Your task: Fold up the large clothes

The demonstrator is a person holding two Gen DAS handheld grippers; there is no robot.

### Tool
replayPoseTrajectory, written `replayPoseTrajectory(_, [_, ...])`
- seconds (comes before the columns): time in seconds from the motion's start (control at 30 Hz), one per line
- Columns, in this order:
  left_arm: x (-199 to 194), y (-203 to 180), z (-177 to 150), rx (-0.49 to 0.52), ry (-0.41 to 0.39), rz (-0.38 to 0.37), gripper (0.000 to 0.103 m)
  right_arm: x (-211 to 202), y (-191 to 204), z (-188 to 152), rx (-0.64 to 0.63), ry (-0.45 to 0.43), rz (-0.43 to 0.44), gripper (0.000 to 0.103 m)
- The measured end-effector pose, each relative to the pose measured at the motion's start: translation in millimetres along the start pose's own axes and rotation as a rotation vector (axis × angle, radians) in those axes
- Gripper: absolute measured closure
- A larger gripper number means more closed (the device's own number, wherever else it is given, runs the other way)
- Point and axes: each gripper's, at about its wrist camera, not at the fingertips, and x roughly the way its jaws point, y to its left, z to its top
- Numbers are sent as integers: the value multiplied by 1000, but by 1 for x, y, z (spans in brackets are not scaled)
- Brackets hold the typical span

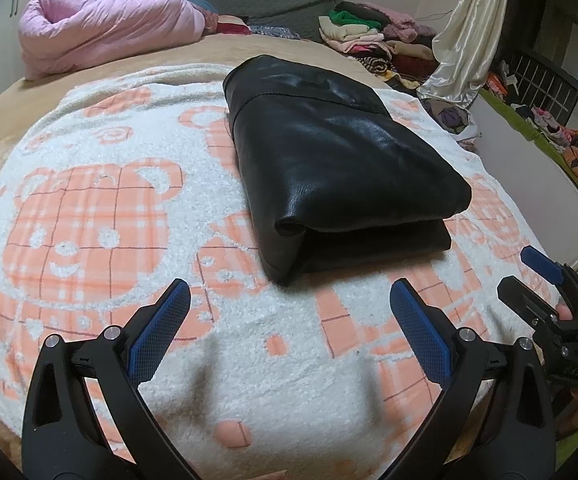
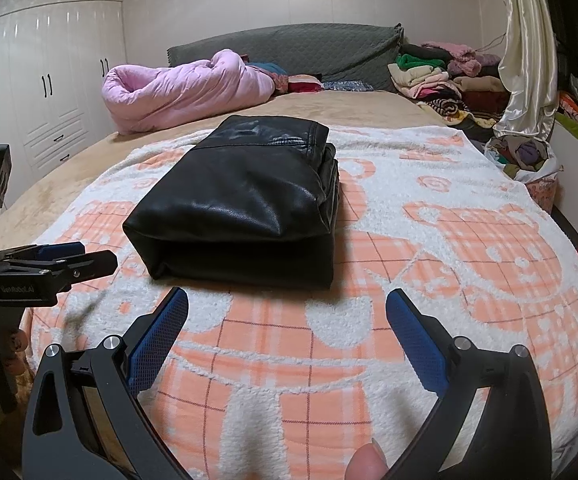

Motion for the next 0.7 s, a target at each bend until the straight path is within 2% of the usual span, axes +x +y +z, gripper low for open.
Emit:
replayPoseTrajectory(0.27, [2,3,-4,5,39,18,9,-4,-3,-2,37,1,-28,4])
replayPoseTrajectory(0.43, [-6,19,-2,-26,25,29,9,-25,-28,-6,106,-31,-87,4])
replayPoseTrajectory(0.53, [-8,55,15,-74,35,87,9,-54,-78,-15,226,-74,-214,4])
replayPoseTrajectory(0.6, [-11,102,30,-134,34,155,9,-83,-139,-31,349,-83,-376,4])
replayPoseTrajectory(0.67, [-14,154,43,-198,49,224,9,-111,-207,-60,498,-48,-583,4])
replayPoseTrajectory(0.7, [-19,197,52,-241,41,306,9,-125,-239,-77,569,-25,-688,4])
